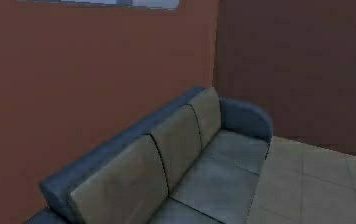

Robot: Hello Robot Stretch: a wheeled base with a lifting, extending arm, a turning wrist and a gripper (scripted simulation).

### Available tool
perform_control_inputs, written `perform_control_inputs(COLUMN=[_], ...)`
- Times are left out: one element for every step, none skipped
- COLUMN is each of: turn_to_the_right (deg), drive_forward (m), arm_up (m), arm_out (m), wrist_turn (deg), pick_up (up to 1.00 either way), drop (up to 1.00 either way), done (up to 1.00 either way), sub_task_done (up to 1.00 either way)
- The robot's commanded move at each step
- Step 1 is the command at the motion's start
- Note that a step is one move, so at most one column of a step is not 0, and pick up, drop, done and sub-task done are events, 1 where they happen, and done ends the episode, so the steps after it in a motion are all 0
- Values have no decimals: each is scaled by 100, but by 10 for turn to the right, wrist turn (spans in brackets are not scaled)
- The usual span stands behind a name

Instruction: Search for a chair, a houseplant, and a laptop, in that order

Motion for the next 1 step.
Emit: perform_control_inputs(turn_to_the_right=[-450], drive_forward=[0], arm_up=[0], arm_out=[0], wrist_turn=[0], pick_up=[0], drop=[0], done=[0], sub_task_done=[0])
